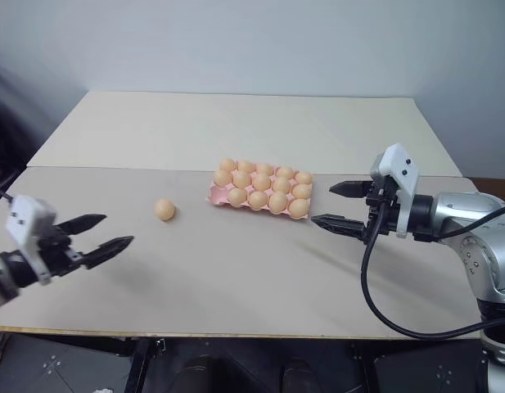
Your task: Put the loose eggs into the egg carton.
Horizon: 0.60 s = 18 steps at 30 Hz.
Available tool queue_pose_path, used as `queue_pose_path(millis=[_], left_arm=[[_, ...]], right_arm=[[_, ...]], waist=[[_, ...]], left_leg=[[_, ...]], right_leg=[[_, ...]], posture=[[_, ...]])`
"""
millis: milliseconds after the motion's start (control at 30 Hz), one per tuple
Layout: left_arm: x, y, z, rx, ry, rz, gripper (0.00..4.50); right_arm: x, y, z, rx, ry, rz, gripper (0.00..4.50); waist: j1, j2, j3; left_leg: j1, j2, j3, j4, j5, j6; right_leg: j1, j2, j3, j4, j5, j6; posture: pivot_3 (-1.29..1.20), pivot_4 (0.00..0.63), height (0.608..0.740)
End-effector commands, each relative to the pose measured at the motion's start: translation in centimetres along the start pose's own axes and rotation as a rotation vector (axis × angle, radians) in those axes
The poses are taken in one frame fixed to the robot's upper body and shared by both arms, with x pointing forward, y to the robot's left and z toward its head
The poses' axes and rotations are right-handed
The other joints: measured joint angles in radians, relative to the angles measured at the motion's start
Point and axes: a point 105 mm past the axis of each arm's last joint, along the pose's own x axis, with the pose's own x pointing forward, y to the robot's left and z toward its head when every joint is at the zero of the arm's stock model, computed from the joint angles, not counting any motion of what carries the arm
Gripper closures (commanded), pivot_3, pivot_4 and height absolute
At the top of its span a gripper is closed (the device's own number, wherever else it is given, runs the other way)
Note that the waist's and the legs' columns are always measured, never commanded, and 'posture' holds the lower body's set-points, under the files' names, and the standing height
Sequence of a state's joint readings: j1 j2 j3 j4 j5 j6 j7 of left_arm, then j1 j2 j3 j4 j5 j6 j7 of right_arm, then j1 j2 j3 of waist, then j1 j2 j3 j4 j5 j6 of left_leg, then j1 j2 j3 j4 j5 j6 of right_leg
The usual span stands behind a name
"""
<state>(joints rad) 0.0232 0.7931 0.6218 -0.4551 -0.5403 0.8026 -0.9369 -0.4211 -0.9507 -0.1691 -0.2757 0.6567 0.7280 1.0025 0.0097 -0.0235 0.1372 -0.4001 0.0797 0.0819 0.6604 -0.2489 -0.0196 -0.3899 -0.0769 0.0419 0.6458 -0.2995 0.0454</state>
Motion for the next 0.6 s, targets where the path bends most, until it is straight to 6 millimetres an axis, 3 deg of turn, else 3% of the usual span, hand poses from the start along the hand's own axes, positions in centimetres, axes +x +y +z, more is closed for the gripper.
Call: queue_pose_path(millis=[33, 167, 333, 600], left_arm=[[-1.8, 1.2, 1.1, 0.048, 0.011, 0.001, 0.02], [-2.8, 1.7, 1.7, 0.053, 0.075, -0.023, 0.02], [-2.6, 2.3, 2.2, 0.048, 0.108, 0.020, 0.02], [1.1, 3.4, 0.8, 0.091, 0.100, 0.150, 0.02]], right_arm=[[-1.0, -0.5, 1.4, -0.059, -0.027, -0.032, 0.00], [-1.1, -0.7, 1.3, -0.062, -0.026, -0.044, 0.00], [-1.1, -0.7, 1.4, -0.063, -0.033, -0.047, 0.00], [-0.8, -0.6, 1.4, -0.064, -0.036, -0.046, 0.00]], waist=[[-0.001, 0.000, 0.000], [-0.001, 0.000, 0.000], [-0.001, 0.000, 0.000], [0.001, 0.000, 0.000]], left_leg=[[0.000, 0.000, 0.000, 0.000, 0.000, 0.000], [0.001, 0.000, 0.001, 0.000, 0.000, 0.000], [0.000, 0.001, 0.001, 0.000, 0.000, 0.001], [0.000, 0.001, 0.002, 0.000, 0.000, 0.001]], right_leg=[[0.000, 0.000, 0.000, 0.000, 0.000, 0.000], [0.000, 0.000, 0.000, 0.000, 0.000, 0.000], [0.000, 0.000, 0.000, 0.000, 0.000, 0.000], [0.000, 0.000, 0.001, 0.001, 0.000, 0.000]], posture=[[0.00, 0.150, 0.740], [0.00, 0.150, 0.740], [0.00, 0.150, 0.740], [0.00, 0.150, 0.740]])
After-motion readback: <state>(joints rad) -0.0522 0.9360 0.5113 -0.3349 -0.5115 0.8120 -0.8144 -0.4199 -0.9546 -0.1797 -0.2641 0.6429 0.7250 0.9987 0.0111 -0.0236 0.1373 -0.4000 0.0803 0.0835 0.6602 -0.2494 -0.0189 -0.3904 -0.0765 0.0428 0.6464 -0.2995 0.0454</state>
